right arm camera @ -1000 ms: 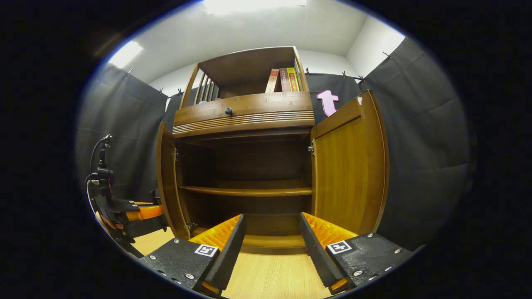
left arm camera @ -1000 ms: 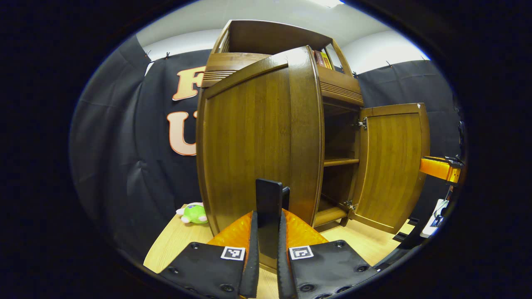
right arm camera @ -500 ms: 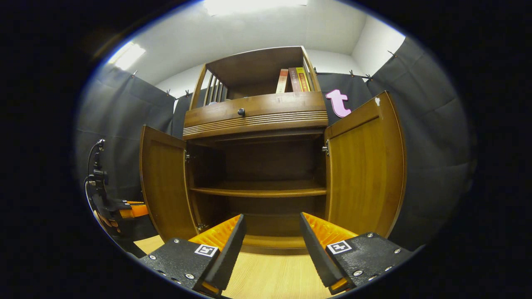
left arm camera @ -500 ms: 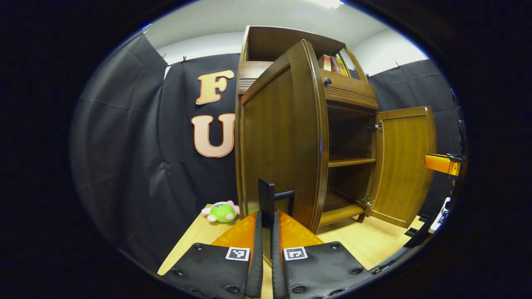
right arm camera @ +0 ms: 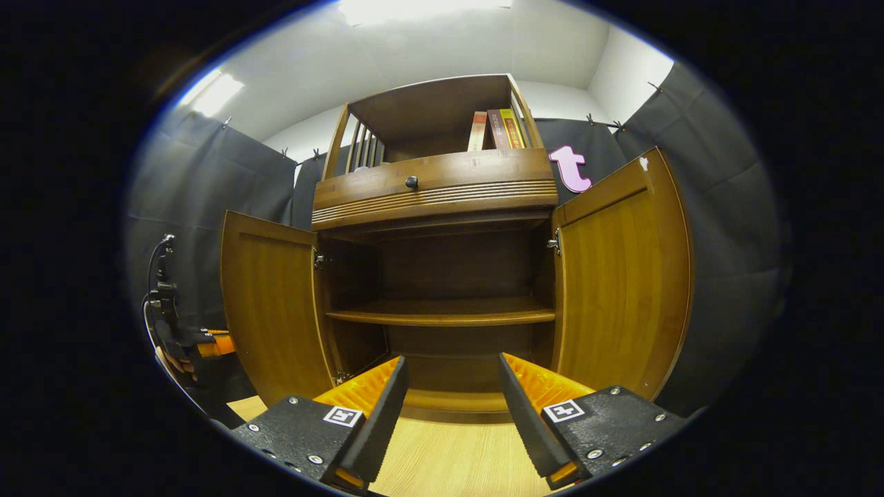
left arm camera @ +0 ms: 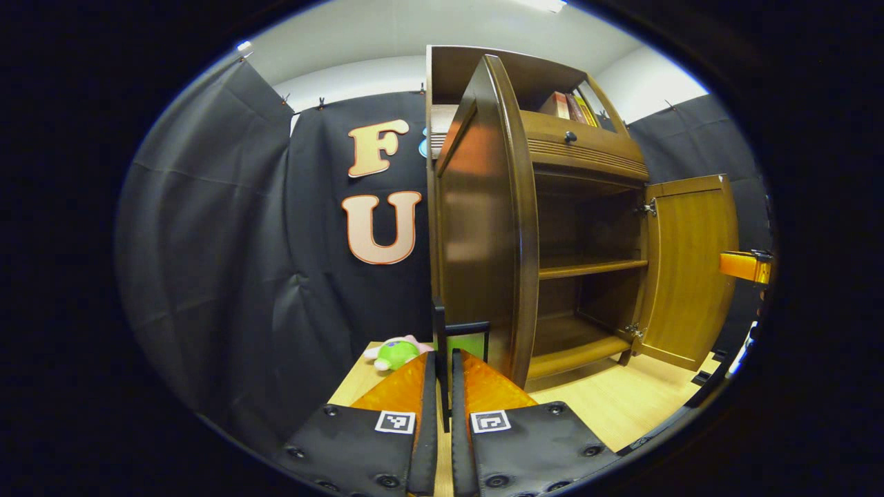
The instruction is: Open the right door of the double-door shoe cabinet with the right hand, and open the left door with the left hand.
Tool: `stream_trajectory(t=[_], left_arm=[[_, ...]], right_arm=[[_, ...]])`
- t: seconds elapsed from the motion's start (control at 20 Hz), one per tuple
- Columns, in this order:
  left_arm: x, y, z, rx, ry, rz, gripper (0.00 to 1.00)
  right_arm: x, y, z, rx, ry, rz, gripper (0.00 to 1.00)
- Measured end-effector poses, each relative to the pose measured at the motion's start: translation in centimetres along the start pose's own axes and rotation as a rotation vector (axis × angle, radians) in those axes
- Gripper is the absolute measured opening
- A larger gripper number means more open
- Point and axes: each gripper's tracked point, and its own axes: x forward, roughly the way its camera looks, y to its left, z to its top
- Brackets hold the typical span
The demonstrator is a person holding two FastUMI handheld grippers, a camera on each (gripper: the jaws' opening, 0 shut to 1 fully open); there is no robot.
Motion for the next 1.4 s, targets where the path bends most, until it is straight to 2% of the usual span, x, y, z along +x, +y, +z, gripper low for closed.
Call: stream_trajectory(t=[0.1,0.25,0.45,0.5,0.55,0.6,0.65,0.7,0.75,0.8,0.85,1.1,1.4], left_arm=[[-0.1,0.8,0.0,-0.008,-0.002,0.004,0.15],[-0.2,1.7,0.2,-0.005,-0.006,0.012,0.07],[-0.6,3.3,0.4,-0.022,-0.016,0.030,0.02],[-0.8,3.7,0.5,-0.027,-0.020,0.031,0.09],[-0.9,4.0,0.5,-0.027,-0.020,0.034,0.02],[-1.0,4.2,0.6,-0.023,-0.020,0.037,0.15],[-1.3,4.4,0.6,-0.021,-0.020,0.038,0.15],[-1.4,4.5,0.8,-0.026,-0.025,0.036,0.09],[-1.7,4.4,0.9,-0.030,-0.030,0.031,0.09],[-1.8,4.1,1.0,-0.034,-0.032,0.019,0.02],[-2.1,4.2,0.9,-0.028,-0.031,0.017,0.08],[-3.5,4.3,1.2,-0.023,-0.018,0.044,0.08],[-5.3,2.0,4.8,-0.068,-0.084,0.011,0.08]], right_arm=[[0.3,0.0,-0.3,0.002,0.005,-0.002,0.92],[0.7,0.0,-0.6,0.008,0.011,-0.003,0.92],[1.2,0.2,-1.0,0.003,0.017,-0.005,0.92],[1.2,0.1,-1.0,0.002,0.018,-0.005,0.92],[1.4,0.3,-1.0,0.003,0.020,-0.001,0.92],[1.4,0.5,-1.0,0.004,0.021,0.002,0.80],[1.5,0.6,-1.0,0.005,0.022,0.004,0.80],[1.5,0.6,-1.0,0.005,0.021,0.005,0.80],[1.5,0.7,-1.1,0.005,0.022,0.006,0.80],[1.5,0.8,-1.1,0.004,0.024,0.008,0.80],[1.5,0.8,-1.3,0.002,0.028,0.011,0.80],[1.3,0.2,-1.2,-0.003,0.025,0.001,0.80],[1.5,-1.8,-0.5,-0.005,0.011,-0.032,0.80]])
